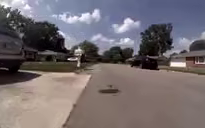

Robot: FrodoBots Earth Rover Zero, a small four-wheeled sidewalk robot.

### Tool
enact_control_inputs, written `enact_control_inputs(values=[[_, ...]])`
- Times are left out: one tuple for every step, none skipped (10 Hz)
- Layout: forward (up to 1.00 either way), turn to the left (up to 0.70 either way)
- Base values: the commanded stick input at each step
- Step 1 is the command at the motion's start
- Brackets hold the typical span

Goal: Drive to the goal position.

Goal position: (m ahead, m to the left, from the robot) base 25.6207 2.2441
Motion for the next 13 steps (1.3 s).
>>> enact_control_inputs(values=[[1.00, 0.00], [1.00, 0.00], [1.00, 0.00], [1.00, -0.02], [1.00, -0.07], [1.00, -0.19], [1.00, -0.19], [1.00, -0.12], [1.00, 0.00], [1.00, 0.00], [1.00, 0.00], [1.00, 0.00], [1.00, 0.06]])
